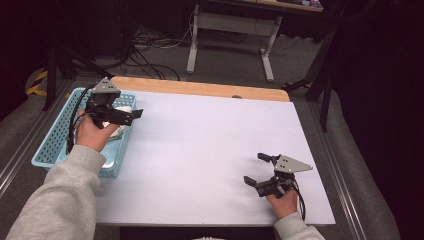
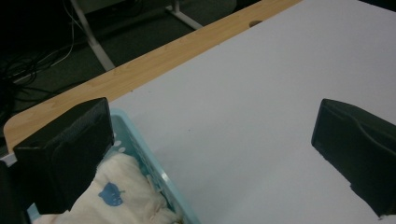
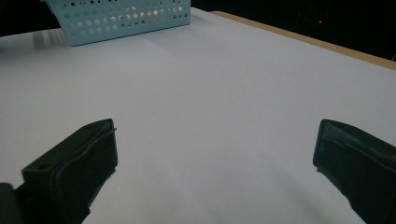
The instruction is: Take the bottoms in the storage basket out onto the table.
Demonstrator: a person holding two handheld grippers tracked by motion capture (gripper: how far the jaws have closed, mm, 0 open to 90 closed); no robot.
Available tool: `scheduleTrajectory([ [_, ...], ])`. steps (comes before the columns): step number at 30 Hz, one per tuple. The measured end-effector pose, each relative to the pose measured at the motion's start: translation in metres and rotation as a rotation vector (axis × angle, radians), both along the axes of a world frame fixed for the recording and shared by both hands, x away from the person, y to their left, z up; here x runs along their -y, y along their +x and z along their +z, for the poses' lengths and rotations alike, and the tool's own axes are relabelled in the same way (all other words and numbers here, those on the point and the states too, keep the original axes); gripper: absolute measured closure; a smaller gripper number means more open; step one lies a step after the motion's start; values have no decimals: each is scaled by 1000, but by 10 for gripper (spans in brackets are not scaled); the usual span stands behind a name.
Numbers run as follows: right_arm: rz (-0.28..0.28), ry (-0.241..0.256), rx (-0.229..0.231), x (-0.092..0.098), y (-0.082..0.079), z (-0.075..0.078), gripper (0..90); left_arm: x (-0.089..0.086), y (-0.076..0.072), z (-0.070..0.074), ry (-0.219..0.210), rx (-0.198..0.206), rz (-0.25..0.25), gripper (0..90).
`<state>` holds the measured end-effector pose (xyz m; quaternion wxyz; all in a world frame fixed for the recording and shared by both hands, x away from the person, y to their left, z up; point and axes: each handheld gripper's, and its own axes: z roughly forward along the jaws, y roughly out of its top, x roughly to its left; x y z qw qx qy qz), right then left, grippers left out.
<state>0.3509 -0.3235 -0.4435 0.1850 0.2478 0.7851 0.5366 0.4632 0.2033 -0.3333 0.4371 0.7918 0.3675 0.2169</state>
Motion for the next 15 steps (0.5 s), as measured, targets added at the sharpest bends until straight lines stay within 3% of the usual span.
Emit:
scheduleTrajectory([
  [15, 5, -2, 2, -1, 0, 0, 5, -21, 19, -12, -20, -51, 105, 6],
])
